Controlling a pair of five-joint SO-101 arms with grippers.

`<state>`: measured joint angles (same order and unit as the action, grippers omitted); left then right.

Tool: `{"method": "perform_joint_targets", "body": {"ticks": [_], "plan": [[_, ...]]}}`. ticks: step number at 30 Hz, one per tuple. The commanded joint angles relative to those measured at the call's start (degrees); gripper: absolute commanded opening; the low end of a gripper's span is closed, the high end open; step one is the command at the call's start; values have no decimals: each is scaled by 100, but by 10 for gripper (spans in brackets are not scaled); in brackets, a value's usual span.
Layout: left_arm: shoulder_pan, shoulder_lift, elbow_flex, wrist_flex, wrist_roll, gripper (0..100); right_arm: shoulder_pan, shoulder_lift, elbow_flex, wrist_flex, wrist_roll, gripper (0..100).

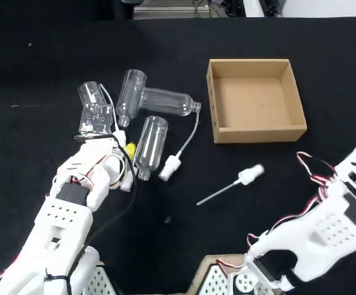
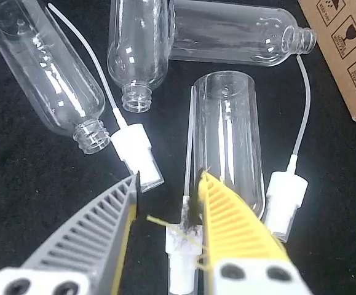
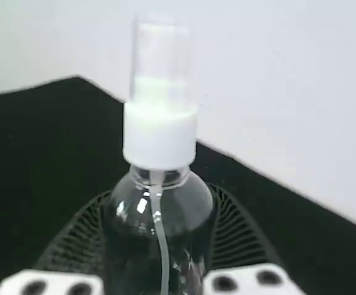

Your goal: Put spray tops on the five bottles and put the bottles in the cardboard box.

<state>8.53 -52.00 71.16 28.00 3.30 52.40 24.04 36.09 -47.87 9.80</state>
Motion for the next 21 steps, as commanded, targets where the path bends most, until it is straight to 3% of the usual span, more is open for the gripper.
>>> {"method": "perform_joint_targets", "body": {"ticks": [1,4,7,13,21], "plan": [[4,-97,-84,-97,0,148,-290,-1437,409,53,9,11],[4,-97,-84,-97,0,148,-738,-2334,831,264,141,11],[4,-97,-75,-97,0,148,-1248,-3125,848,1354,360,11],[4,-97,-75,-97,0,148,-2057,-3864,31,3297,-413,11],[4,-97,-75,-97,0,148,-3077,-2905,-945,3508,-545,11]]}}
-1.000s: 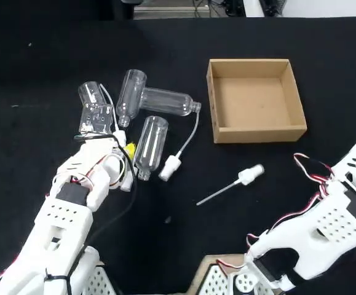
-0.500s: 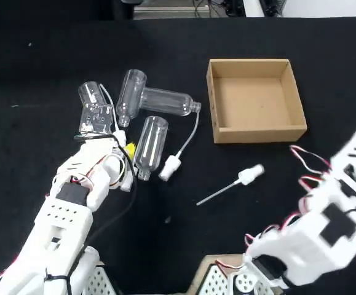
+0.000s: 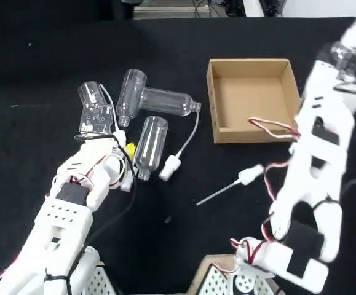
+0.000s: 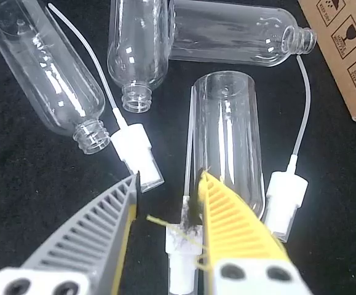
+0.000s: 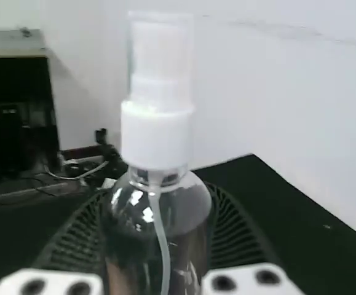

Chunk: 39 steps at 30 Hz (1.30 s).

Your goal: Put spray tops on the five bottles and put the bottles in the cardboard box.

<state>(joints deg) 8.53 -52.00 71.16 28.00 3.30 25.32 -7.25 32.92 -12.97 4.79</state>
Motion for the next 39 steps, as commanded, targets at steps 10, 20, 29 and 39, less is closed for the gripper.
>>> {"method": "perform_joint_targets", "body": {"ticks": [10,20,29,39], "plan": [[-4,-97,-75,-97,-9,148,-870,2158,-1842,18,-53,12],[-4,-97,-75,-105,-9,148,-932,2888,-1851,-853,-53,11],[-4,-97,-75,-105,-9,148,-1002,3899,-1895,-2400,-53,11],[-4,-97,-75,-105,-9,148,-1090,3978,-2448,-1916,-53,11]]}}
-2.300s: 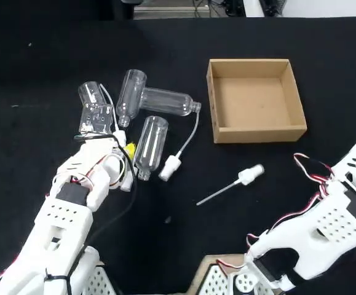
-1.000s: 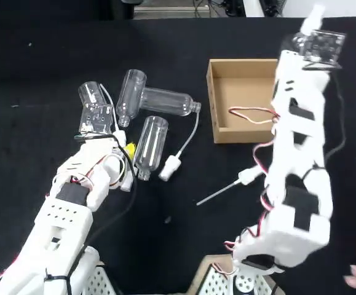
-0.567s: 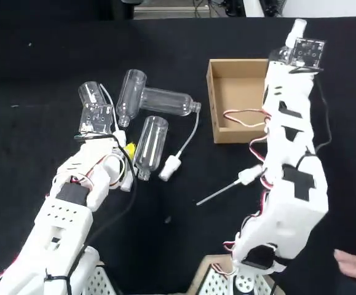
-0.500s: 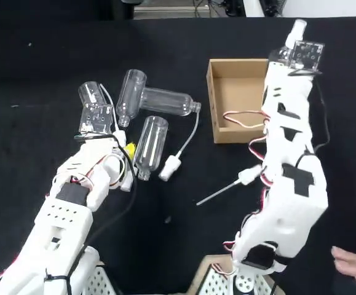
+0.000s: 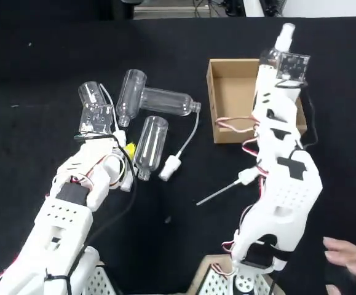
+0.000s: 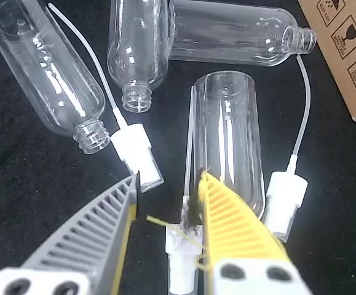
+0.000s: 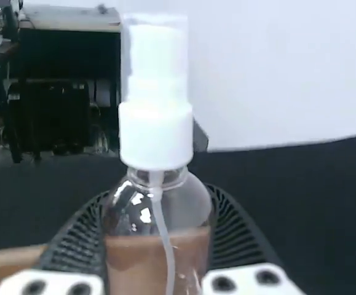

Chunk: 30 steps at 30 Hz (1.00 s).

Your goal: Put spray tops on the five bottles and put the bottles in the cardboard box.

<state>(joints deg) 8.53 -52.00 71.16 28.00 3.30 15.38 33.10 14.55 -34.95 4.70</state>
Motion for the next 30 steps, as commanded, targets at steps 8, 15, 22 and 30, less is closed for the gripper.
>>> {"method": "perform_joint_targets", "body": {"ticks": [8,15,22,30], "plan": [[48,-97,4,-105,18,148,-97,-57,-1042,1020,-44,11],[57,-97,13,-105,26,148,-62,198,-1174,1020,0,11],[57,-97,13,-105,26,148,-53,734,-1648,1020,-26,11],[57,-97,13,-105,26,148,-44,910,-1640,1020,0,12]]}}
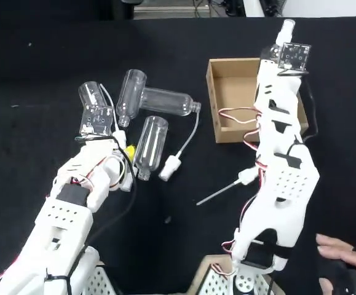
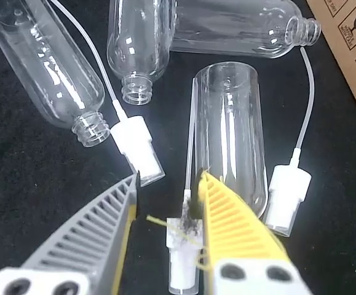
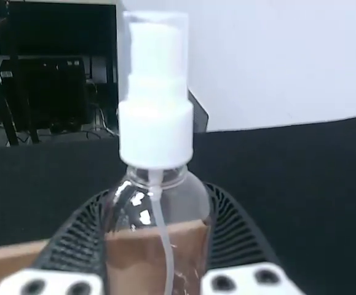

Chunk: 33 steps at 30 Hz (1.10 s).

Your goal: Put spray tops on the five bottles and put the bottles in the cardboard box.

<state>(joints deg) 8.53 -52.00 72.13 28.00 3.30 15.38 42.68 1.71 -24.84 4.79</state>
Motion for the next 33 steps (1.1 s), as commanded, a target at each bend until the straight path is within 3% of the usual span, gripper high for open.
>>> {"method": "perform_joint_targets", "body": {"ticks": [1,10,20,27,33], "plan": [[57,-97,-84,-105,26,148,-44,-31,-347,9,-9,13],[13,-97,-110,-105,18,148,-167,-13,-338,53,-18,183],[22,-97,-110,-105,18,148,-185,-119,-198,167,-9,192],[40,-97,-119,-105,18,148,-352,-910,444,413,-44,338],[48,-97,-110,-105,18,148,-325,-1182,629,422,-44,343]]}}
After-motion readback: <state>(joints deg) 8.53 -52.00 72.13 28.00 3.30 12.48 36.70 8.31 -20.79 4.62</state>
